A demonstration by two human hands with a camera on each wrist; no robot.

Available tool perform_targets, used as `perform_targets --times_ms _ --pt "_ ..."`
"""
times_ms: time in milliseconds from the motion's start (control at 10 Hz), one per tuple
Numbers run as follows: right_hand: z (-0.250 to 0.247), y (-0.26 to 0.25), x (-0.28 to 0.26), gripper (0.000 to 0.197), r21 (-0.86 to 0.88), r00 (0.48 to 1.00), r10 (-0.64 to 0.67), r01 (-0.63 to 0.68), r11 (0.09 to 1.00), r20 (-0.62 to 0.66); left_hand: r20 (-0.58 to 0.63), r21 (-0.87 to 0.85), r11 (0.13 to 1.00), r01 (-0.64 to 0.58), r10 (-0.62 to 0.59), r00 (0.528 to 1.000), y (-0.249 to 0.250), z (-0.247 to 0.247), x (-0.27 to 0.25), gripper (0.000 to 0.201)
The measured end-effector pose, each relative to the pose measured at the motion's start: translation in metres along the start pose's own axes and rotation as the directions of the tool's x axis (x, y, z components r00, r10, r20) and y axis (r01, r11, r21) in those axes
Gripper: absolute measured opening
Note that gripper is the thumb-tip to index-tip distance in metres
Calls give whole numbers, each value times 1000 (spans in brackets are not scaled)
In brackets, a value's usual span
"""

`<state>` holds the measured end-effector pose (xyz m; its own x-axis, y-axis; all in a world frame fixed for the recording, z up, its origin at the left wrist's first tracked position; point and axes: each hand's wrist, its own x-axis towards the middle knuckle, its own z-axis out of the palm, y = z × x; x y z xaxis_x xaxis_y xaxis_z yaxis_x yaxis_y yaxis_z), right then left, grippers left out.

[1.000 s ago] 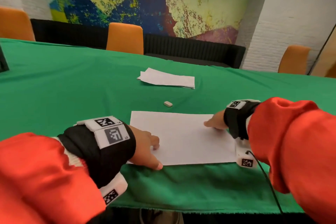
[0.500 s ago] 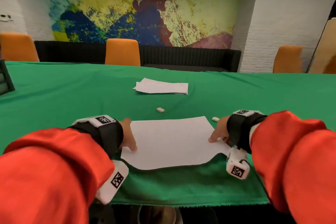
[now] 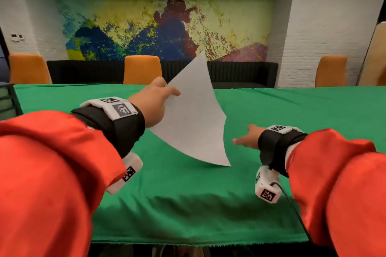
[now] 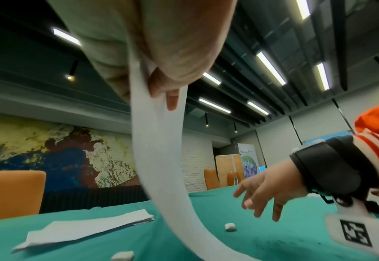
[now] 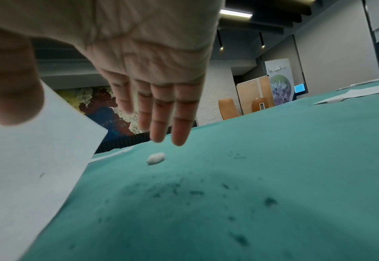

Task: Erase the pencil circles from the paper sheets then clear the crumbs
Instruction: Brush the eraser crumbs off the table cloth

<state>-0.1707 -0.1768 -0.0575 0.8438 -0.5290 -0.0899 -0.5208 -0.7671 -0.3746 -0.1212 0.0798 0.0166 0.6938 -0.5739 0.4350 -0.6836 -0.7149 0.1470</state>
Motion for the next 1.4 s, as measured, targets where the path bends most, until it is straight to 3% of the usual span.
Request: perform_targets --times_ms 100,200,300,400,500,600,700,800,900,1000,1100,1200,1300,1400 --pt "-10 -8 2 88 248 994 -32 57 967 -101 -16 -37 992 -117 117 993 0 -7 0 65" --pt "-19 -20 16 91 382 977 -67 143 913 -204 -70 -117 985 -126 118 990 -3 -12 6 66" --pt "-29 -28 49 112 315 987 25 26 949 -158 -116 -173 982 -80 60 991 -11 -14 22 66" --pt "-39 -34 74 101 289 999 45 -39 956 -14 -168 -227 972 -67 29 985 -25 -16 47 65" --pt "-39 -41 104 70 419 998 -53 31 907 40 -222 -268 961 -63 2 975 -45 -12 80 66" --pt "-37 -54 138 25 647 992 -112 125 752 -62 -230 -316 949 -10 -66 971 -70 -2 112 68" --pt "-38 -70 176 15 807 991 -31 123 577 -129 -233 -295 953 67 -140 962 -107 18 150 73" --pt "-36 -81 215 22 678 977 38 119 725 -212 -188 -285 930 231 -291 938 -139 44 189 60" --pt "-30 -88 255 35 504 976 28 87 859 -217 -73 -285 885 369 -404 912 -159 72 225 30" --pt "-18 -94 289 35 487 983 27 65 871 -180 39 -283 870 405 -411 911 -174 106 257 30" --pt "1 -96 320 36 553 999 22 8 833 -49 186 -340 811 476 -438 880 -187 144 280 41" --pt "13 -99 340 35 521 999 26 -37 853 29 303 -290 801 524 -443 844 -197 170 291 50" --pt "19 -104 348 30 446 998 38 -56 893 49 344 -179 836 519 -441 829 -205 184 299 54" --pt "21 -104 350 42 425 998 49 -59 903 35 385 -83 855 512 -446 808 -209 194 301 51"
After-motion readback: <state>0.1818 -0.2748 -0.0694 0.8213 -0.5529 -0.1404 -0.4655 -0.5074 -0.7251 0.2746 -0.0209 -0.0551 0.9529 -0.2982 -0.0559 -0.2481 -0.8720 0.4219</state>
